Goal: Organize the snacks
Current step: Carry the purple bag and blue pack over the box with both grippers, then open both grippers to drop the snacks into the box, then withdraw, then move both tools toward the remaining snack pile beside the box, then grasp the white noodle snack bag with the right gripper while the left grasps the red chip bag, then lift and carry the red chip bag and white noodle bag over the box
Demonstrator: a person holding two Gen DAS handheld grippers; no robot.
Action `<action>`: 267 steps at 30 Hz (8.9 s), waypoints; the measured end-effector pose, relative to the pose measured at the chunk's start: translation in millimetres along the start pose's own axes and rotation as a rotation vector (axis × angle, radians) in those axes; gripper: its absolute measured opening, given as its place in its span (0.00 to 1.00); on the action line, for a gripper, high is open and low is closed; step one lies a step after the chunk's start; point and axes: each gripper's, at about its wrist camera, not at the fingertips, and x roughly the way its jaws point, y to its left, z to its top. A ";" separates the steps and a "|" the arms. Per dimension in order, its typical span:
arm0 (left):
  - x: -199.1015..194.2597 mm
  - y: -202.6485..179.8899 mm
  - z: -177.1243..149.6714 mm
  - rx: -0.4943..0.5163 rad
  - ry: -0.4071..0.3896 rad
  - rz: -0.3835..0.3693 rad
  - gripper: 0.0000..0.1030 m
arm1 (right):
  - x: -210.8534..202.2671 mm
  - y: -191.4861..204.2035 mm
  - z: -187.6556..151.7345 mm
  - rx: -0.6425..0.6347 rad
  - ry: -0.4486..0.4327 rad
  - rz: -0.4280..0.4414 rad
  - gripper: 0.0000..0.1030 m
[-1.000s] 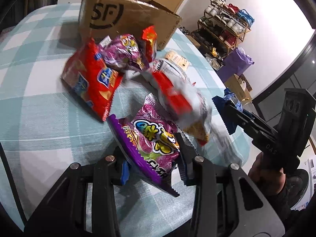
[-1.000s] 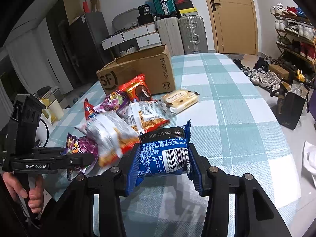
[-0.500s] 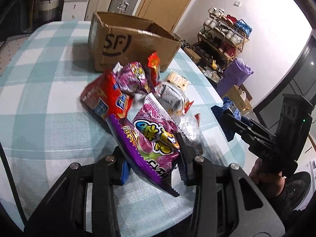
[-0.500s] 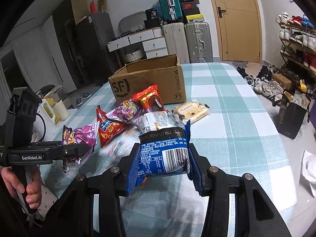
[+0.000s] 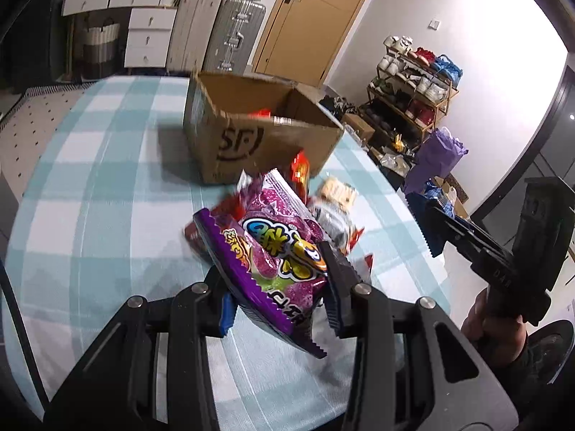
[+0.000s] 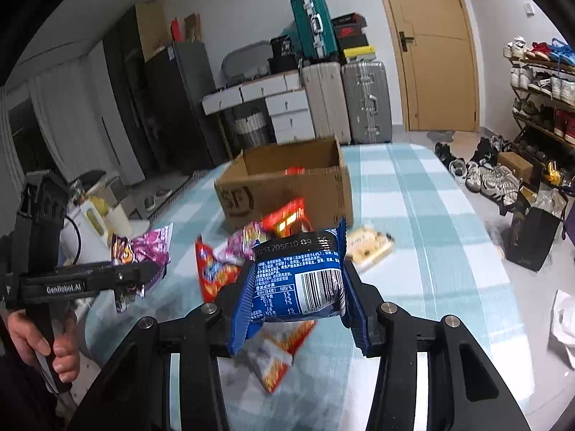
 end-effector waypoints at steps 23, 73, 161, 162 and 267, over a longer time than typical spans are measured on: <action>19.4 5.4 123.6 0.048 -0.015 -0.007 0.35 | 51.5 49.0 115.9 -0.180 -0.021 0.110 0.45; 181.8 51.1 227.4 0.043 0.137 0.133 0.81 | 206.6 -12.1 167.8 -0.164 0.056 0.002 0.82; 40.5 35.2 -8.0 -0.035 0.097 0.206 0.99 | 96.0 8.6 -51.5 0.099 0.301 0.121 0.95; 40.1 37.1 -8.6 -0.039 0.098 0.206 0.99 | 98.0 9.2 -51.8 0.102 0.304 0.124 0.95; 57.0 46.5 20.9 -0.130 0.011 0.109 0.36 | 39.7 0.0 -24.9 0.029 0.132 0.159 0.55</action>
